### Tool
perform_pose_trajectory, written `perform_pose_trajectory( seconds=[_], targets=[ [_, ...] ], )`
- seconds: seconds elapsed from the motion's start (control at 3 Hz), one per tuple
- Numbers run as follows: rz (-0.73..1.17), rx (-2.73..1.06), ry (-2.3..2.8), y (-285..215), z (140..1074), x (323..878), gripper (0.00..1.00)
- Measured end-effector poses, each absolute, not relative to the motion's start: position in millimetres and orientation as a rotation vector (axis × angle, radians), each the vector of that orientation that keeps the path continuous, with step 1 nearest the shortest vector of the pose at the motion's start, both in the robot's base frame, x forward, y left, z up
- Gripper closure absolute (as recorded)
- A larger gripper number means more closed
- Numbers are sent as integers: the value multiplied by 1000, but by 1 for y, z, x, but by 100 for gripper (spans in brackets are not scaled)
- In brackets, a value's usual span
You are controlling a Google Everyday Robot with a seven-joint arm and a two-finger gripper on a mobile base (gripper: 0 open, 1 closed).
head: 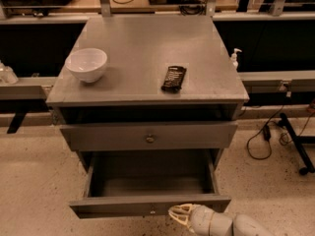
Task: Close middle drawer
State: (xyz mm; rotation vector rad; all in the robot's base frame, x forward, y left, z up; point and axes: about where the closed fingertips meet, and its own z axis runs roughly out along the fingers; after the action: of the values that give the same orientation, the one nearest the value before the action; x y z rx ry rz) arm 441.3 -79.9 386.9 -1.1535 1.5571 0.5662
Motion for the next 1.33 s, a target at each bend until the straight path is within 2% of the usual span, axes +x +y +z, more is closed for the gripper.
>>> perform_pose_trajectory(
  seconds=[0.33,1.0,1.33],
  targets=[
    [563,-1164,1545,-79,389,471,100],
    [537,-1219,1540,-71,390,468,100],
    [441,-1330,1543,-67,378,482,100]
  ],
)
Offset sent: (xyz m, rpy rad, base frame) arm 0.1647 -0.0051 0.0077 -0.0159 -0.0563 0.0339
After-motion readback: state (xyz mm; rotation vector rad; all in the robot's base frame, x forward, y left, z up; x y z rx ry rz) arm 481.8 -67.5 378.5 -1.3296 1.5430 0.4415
